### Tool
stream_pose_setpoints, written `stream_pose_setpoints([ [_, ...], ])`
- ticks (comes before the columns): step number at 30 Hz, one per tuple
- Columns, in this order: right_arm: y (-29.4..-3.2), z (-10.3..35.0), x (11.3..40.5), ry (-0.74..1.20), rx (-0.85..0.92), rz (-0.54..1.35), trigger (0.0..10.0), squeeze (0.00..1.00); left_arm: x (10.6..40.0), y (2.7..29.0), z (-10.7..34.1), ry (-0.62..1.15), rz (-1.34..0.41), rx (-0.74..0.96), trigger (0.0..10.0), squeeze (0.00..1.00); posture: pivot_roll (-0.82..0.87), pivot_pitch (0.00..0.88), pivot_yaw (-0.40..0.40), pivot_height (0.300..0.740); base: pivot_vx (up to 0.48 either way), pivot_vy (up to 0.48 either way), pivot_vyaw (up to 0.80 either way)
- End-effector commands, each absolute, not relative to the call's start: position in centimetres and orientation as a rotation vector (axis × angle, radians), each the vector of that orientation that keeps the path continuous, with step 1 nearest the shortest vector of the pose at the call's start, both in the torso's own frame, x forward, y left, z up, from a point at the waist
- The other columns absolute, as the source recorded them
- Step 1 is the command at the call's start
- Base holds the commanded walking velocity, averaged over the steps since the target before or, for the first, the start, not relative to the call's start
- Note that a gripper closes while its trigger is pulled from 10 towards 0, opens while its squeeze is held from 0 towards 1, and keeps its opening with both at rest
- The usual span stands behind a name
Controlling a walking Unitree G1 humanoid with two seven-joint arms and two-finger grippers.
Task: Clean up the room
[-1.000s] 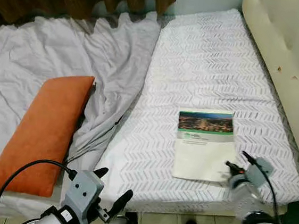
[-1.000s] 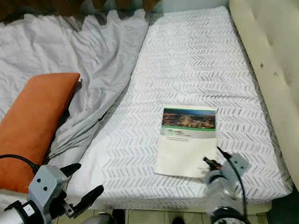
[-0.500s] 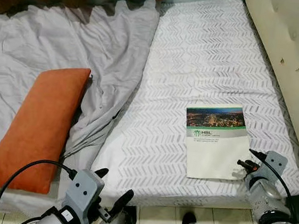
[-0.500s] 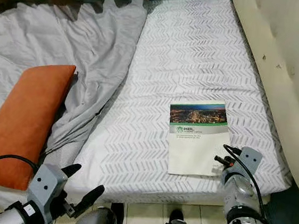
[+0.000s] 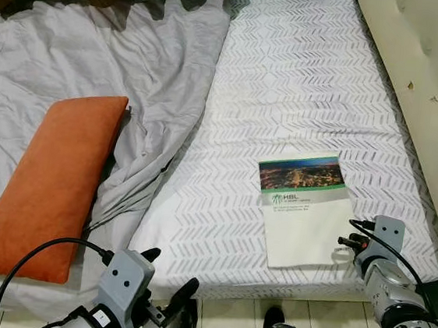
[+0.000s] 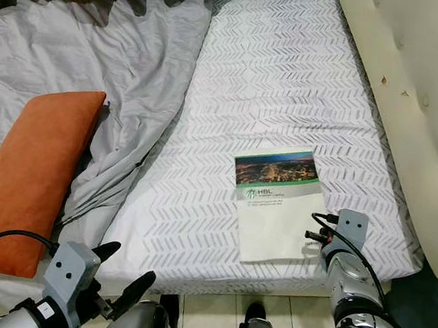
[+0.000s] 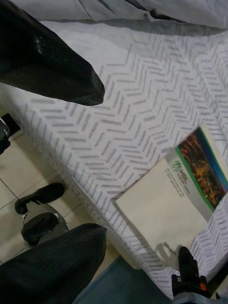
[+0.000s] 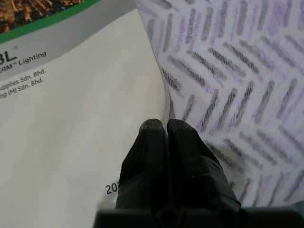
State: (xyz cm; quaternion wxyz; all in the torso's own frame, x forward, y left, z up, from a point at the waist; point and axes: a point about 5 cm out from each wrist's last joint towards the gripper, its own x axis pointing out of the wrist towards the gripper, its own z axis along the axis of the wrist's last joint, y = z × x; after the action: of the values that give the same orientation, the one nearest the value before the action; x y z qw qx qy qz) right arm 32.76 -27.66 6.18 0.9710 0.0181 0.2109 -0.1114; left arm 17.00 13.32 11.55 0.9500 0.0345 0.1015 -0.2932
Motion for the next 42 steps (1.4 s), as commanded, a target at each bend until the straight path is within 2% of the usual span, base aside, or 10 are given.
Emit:
stream_pose_setpoints([
  [1,-28.3,4.9,31.6,0.500,-0.031,-0.237,6.3,1.00,16.4,13.2,11.3,0.233,-0.599,0.071,10.0,0.00,0.19,0.436,0.130,0.740,0.000,0.000,0.00],
  [3,-28.5,5.0,31.6,0.503,-0.054,-0.242,6.3,1.00,16.4,13.2,11.2,0.235,-0.599,0.072,10.0,0.00,0.19,0.436,0.129,0.740,0.000,0.000,0.00],
  [4,-28.5,5.1,31.6,0.499,-0.061,-0.239,10.0,1.00,16.4,13.3,11.2,0.236,-0.598,0.073,10.0,0.00,0.19,0.434,0.127,0.740,0.000,0.000,0.00],
  [17,-29.8,8.4,33.0,0.313,-0.178,-0.324,10.0,1.00,17.0,13.5,10.5,0.237,-0.577,0.090,10.0,0.00,0.17,0.403,0.098,0.740,0.000,0.000,0.00],
  [22,-28.3,9.5,33.5,0.136,-0.190,-0.297,10.0,1.00,17.7,14.0,9.1,0.235,-0.504,0.108,10.0,0.00,0.13,0.324,0.051,0.740,0.000,0.000,0.00],
  [24,-26.1,8.5,31.5,0.000,-0.133,-0.261,10.0,1.00,19.7,15.7,8.2,0.213,-0.359,0.106,10.0,0.00,0.07,0.202,0.008,0.740,0.000,0.000,0.00],
  [28,-25.9,8.1,30.4,-0.030,-0.124,-0.279,10.0,1.00,20.4,16.1,8.0,0.199,-0.322,0.102,10.0,0.00,0.07,0.202,0.008,0.740,0.000,0.000,0.00],
  [30,-25.2,7.3,28.0,-0.060,-0.111,-0.277,10.0,1.00,22.0,15.5,7.8,0.151,-0.310,0.128,10.0,0.00,0.02,0.069,0.000,0.740,0.000,0.000,0.00],
  [41,-23.5,4.6,21.2,-0.002,-0.071,-0.212,10.0,1.00,24.0,13.3,7.8,0.065,-0.415,0.046,10.0,0.00,-0.06,0.000,0.032,0.740,0.000,0.000,0.00],
  [42,-23.2,4.3,20.9,0.014,-0.072,-0.191,10.0,0.00,24.2,13.5,7.5,0.063,-0.402,0.044,10.0,0.00,-0.06,0.000,0.032,0.740,0.000,0.000,0.00],
])
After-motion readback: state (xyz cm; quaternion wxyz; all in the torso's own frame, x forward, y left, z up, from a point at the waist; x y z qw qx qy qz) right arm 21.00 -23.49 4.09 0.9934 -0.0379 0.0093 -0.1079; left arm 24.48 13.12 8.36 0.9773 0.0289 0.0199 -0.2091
